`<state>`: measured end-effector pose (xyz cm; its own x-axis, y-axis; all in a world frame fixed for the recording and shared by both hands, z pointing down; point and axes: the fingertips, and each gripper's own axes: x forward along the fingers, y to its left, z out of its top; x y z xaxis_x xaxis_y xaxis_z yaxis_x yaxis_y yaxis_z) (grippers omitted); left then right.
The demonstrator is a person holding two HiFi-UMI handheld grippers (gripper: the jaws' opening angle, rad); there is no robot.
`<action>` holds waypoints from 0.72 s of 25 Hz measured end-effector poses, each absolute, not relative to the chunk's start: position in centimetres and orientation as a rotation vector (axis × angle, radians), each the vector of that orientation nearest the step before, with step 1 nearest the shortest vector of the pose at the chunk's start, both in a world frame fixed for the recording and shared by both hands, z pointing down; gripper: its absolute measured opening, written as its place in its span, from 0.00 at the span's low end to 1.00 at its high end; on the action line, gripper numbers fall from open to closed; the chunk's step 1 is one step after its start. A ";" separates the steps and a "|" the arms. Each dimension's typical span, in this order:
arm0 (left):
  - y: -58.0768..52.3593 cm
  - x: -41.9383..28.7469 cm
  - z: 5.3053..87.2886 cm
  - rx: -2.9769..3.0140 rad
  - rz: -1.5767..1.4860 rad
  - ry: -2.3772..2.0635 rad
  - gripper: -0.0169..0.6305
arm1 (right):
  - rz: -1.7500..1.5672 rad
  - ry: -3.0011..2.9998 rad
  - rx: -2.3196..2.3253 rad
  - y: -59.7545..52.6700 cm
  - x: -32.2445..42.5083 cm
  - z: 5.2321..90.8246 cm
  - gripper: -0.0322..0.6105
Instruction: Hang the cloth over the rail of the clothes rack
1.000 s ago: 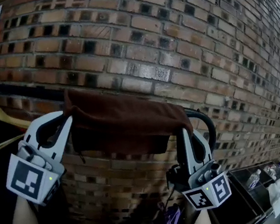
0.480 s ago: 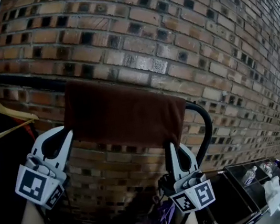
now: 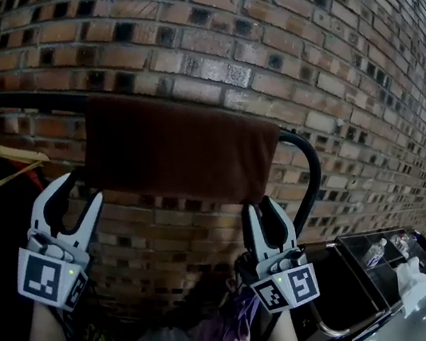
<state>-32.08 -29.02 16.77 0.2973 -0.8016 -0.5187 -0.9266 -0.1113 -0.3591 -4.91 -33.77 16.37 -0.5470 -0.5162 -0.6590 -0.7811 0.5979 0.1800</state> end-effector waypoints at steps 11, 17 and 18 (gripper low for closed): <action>-29.3 -28.9 25.5 -2.061 0.257 1.650 0.30 | 0.561 2.291 -1.096 -32.2 -5.6 23.6 0.15; -29.7 -27.3 29.4 -2.126 0.202 1.688 0.24 | 0.462 2.318 -1.042 -31.1 -6.9 26.1 0.09; -29.7 -27.1 30.0 -2.137 0.183 1.698 0.24 | 0.441 2.336 -1.064 -31.3 -6.8 27.1 0.06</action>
<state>-27.13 -29.69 30.01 0.2524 -0.9038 -0.3456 -0.9567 -0.1796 -0.2292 -6.83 -31.33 27.07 -0.5491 -0.5946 -0.5874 -0.7677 0.6366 0.0732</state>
